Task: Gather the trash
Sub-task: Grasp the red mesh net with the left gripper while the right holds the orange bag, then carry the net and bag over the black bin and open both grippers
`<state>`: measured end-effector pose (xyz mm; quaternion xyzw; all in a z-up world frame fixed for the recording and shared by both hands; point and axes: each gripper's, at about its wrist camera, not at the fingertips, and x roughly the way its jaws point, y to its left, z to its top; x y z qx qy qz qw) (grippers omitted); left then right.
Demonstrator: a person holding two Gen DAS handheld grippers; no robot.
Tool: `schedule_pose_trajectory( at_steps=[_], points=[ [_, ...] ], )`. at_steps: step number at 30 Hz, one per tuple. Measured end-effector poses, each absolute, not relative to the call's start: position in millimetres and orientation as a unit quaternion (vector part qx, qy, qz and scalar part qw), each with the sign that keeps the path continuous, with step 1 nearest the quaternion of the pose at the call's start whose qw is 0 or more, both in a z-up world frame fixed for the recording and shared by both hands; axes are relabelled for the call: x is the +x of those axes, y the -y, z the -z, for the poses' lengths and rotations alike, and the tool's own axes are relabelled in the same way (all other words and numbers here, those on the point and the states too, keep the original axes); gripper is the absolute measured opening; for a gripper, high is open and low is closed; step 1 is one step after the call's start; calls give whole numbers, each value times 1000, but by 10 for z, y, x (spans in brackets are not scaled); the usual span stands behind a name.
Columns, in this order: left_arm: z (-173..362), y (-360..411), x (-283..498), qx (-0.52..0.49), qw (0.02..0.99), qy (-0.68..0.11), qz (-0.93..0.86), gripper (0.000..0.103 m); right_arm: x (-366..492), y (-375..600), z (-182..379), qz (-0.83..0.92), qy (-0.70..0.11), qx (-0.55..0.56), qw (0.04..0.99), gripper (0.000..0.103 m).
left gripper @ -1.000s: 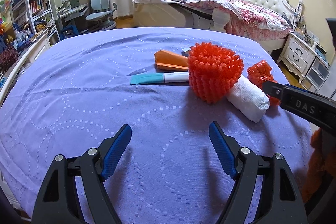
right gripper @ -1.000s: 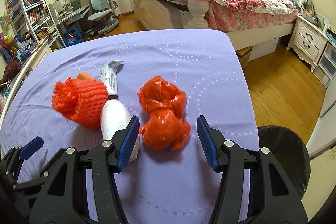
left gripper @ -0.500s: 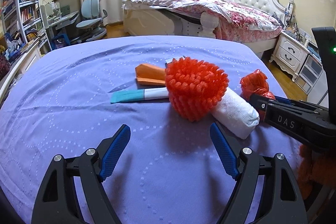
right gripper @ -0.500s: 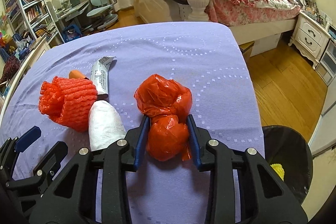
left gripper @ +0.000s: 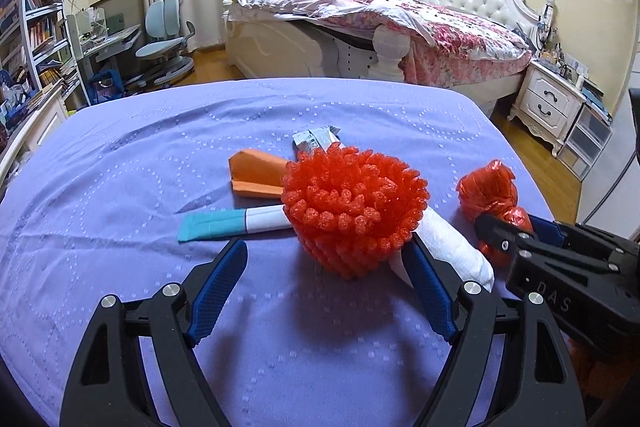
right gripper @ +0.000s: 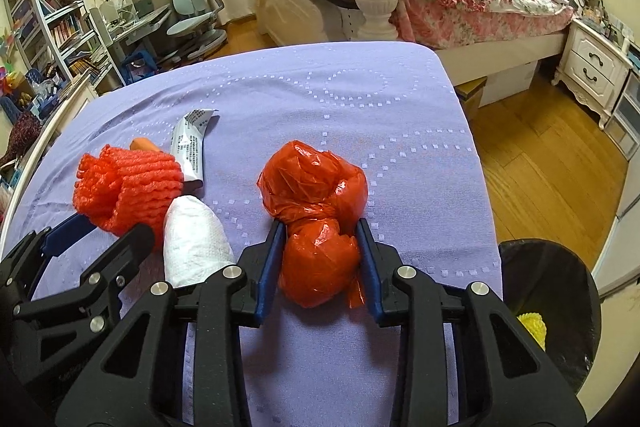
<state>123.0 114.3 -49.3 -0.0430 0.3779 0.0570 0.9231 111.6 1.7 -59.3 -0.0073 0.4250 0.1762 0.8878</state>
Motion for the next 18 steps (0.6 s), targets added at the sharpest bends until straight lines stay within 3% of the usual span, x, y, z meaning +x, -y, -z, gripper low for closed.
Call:
schedule_pose_trajectory(
  at_steps=[4, 9, 10, 18],
  points=[
    [466, -1149, 1231, -45, 927, -368, -49, 79, 1117, -12, 590, -177, -425, -5, 888, 34],
    [464, -1126, 1255, -43, 928, -369, -30, 43, 1116, -7, 592, -178, -424, -4, 888, 34],
    [465, -1127, 1273, -44, 927, -371, -25, 39, 1119, -2, 592, -178, -425, -3, 887, 34],
    [437, -1120, 1161, -46, 929, -366, -20, 31, 1103, 6, 582, -178, -424, 0, 888, 34]
  ],
)
